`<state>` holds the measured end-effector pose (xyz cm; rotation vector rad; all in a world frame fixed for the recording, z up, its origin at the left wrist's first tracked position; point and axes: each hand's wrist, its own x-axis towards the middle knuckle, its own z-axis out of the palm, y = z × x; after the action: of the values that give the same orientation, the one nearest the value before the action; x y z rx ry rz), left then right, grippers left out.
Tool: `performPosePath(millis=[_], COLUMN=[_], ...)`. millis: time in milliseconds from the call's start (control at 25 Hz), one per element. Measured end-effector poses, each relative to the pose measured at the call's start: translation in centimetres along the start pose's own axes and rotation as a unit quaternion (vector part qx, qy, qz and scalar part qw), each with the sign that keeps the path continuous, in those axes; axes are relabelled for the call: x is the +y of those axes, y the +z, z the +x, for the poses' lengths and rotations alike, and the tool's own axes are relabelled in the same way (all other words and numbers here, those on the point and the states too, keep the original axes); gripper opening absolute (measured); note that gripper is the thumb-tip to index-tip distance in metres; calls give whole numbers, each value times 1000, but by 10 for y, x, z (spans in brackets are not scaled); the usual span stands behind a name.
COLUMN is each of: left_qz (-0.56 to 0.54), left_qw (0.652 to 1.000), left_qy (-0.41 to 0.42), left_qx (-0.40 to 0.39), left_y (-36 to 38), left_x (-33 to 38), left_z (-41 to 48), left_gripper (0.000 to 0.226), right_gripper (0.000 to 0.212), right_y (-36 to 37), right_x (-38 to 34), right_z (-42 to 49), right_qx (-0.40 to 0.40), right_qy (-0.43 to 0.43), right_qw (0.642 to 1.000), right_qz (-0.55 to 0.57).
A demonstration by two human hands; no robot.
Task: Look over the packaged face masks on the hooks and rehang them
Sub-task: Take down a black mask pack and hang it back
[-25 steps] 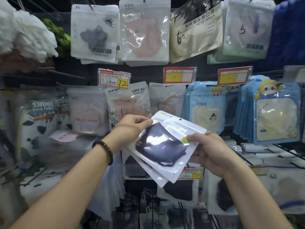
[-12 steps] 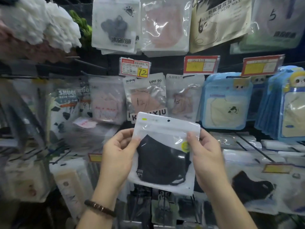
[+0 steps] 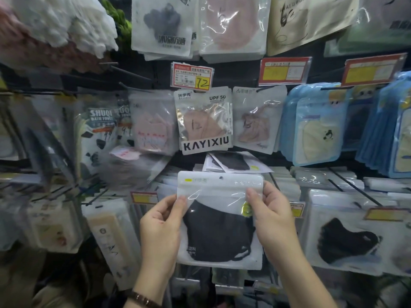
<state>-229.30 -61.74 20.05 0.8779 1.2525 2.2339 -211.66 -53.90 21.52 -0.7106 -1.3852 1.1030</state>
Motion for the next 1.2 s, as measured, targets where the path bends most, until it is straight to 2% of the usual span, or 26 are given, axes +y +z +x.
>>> performPosePath(millis=[160,360,600,800,960,1200], left_qz=[13,3,47,61,70,88], left_qw=[999,999,995,988,991,993], left_qy=[11,-24,-80,-122,-97,-67], left_qx=[43,46,43,69,57,40], left_y=[-8,-25,-51,-51,-43,-29], left_x=[-8,-30,-74,-94,-91,-80], left_z=[-5,-22,-30,-22,3,27], left_gripper=[8,15,33,18,8,10], right_gripper=[19,20,21,19,20,20], right_y=[2,2,2,8,17,21], right_x=[12,41,90,112,102,89], right_z=[-8,-25,-40,-33,-15,10], right_qx=[-12,-29,-33,-8,19,23], right_qy=[0,43,83,110,83,49], right_qw=[1000,999,995,994,996,998], right_qz=[-3,15,33,15,-7,-34])
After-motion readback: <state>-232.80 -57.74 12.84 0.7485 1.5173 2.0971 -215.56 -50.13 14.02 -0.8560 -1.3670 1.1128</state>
